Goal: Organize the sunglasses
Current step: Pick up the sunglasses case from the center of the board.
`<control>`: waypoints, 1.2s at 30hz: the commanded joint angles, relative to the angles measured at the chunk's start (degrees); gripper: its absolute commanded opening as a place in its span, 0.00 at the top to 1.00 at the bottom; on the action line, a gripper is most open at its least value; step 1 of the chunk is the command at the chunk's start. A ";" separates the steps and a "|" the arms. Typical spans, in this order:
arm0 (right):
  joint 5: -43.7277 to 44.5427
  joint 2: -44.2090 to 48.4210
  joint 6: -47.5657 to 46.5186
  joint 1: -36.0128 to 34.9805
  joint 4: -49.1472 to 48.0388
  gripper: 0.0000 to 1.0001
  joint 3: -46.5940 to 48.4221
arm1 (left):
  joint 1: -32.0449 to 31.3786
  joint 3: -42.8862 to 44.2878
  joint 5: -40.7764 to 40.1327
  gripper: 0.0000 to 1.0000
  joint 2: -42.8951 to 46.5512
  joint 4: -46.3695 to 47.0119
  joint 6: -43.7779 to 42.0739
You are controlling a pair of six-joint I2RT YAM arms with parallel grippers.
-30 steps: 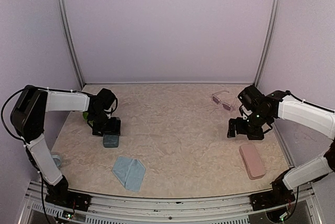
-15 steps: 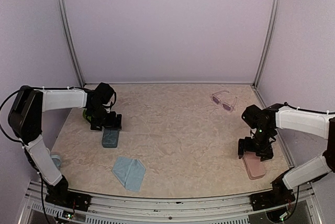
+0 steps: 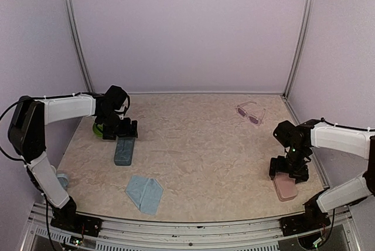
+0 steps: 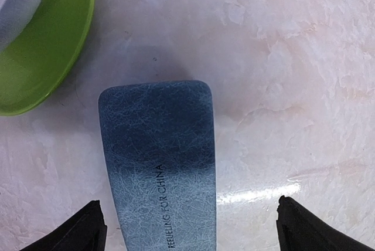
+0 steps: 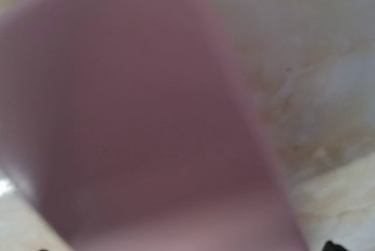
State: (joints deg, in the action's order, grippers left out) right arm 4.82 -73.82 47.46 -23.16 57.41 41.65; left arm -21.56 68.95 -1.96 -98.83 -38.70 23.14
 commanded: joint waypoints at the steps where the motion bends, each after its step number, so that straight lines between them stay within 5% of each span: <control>1: 1.00 -1.93 -2.07 2.97 -1.09 0.00 0.02 | -0.10 1.54 0.90 0.01 2.61 -0.92 0.51; 7: -2.25 -3.69 -5.68 4.26 -3.78 0.04 0.41 | -0.32 0.48 0.42 0.01 4.19 -1.16 0.89; 16: -4.85 -4.62 -10.28 4.25 -3.71 0.36 3.91 | -0.49 -0.03 0.47 0.01 6.23 -1.48 1.61; 27: -17.33 -6.36 -11.66 3.76 -9.41 0.40 10.81 | 1.36 0.89 -1.77 0.01 11.64 1.03 4.27; 36: -30.13 -5.78 -7.16 2.79 -21.54 0.40 16.59 | 6.10 -4.20 18.86 0.02 17.67 12.27 5.05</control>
State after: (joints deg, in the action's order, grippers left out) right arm -18.17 -80.14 37.63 -19.88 43.31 54.74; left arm -15.35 66.37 6.00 -82.98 -32.75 27.59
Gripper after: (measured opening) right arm 0.714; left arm 0.987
